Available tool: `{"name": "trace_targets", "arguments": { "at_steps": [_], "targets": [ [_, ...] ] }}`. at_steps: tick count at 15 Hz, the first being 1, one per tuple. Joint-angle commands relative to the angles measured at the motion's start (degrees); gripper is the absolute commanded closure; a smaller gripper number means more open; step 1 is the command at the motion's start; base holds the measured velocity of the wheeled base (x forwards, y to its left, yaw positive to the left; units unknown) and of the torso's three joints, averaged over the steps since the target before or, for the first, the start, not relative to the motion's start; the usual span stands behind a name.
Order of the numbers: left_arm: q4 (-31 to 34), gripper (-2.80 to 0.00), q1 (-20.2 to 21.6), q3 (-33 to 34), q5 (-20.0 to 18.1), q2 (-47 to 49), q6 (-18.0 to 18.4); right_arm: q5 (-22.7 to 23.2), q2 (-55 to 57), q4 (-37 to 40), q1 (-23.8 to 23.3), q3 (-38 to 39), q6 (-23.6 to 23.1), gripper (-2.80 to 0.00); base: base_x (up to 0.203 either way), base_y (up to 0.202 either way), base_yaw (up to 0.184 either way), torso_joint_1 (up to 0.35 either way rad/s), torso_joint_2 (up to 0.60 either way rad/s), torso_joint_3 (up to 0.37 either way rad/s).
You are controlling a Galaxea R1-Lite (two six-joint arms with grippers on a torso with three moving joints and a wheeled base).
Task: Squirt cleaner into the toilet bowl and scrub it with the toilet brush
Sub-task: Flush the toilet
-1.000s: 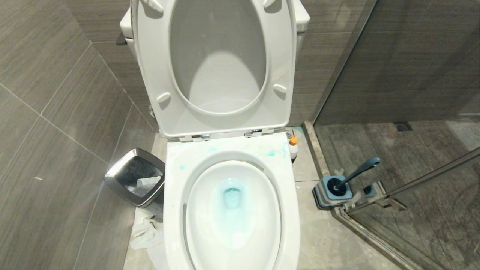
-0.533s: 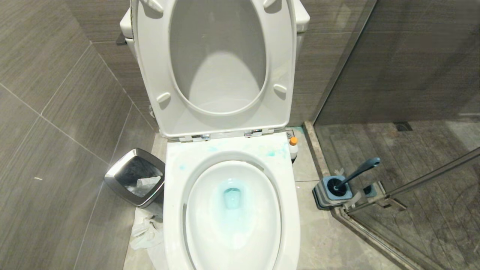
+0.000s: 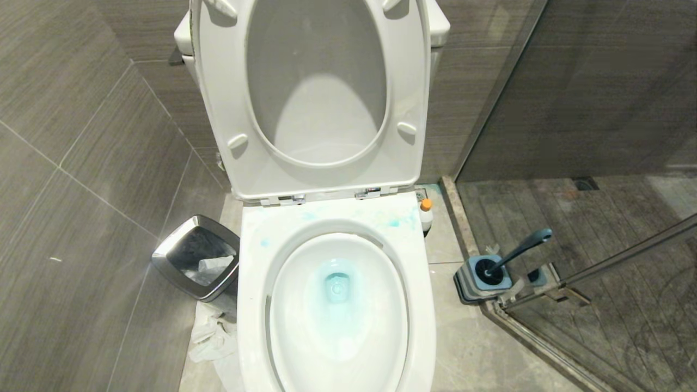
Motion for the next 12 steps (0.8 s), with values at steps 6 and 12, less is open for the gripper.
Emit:
{"name": "trace_targets", "arguments": {
  "at_steps": [6,12],
  "targets": [
    [0.9,0.00,-0.7,-27.3,-0.4,28.6,-0.5,0.0,0.1,0.0,0.0,0.0,0.0,0.00,0.000,0.000,0.000,0.000,0.00,0.000],
    [-3.4,0.00,-1.1,-30.2,-6.3,39.2,-2.0,0.0,0.1,0.0,0.0,0.0,0.0,0.00,0.000,0.000,0.000,0.000,0.00,0.000]
  ]
}}
